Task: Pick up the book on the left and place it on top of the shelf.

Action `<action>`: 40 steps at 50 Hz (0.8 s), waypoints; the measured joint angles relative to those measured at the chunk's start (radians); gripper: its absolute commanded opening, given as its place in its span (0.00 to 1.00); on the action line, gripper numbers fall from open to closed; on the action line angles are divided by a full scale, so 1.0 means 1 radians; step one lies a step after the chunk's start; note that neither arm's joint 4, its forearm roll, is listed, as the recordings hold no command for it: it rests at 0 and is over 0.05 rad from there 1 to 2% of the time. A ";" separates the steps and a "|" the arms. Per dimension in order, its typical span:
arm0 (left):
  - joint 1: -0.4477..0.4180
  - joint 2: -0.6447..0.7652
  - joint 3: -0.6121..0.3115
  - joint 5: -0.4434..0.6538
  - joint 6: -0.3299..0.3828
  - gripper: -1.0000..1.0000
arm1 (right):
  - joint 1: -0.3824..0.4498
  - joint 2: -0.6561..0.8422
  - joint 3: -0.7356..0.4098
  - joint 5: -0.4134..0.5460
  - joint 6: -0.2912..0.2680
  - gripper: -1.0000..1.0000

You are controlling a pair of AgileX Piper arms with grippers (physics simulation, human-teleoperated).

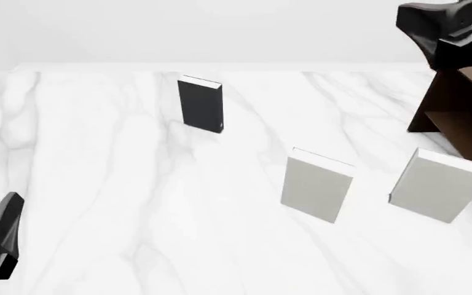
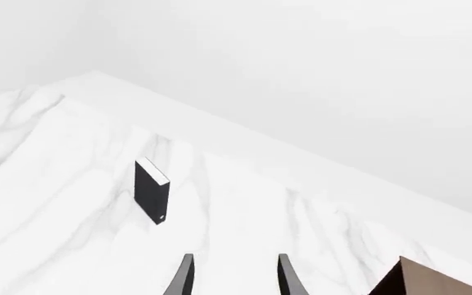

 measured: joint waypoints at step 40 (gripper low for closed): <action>0.000 0.000 0.000 0.000 0.000 1.00 | 0.070 0.357 -0.032 -0.214 0.017 1.00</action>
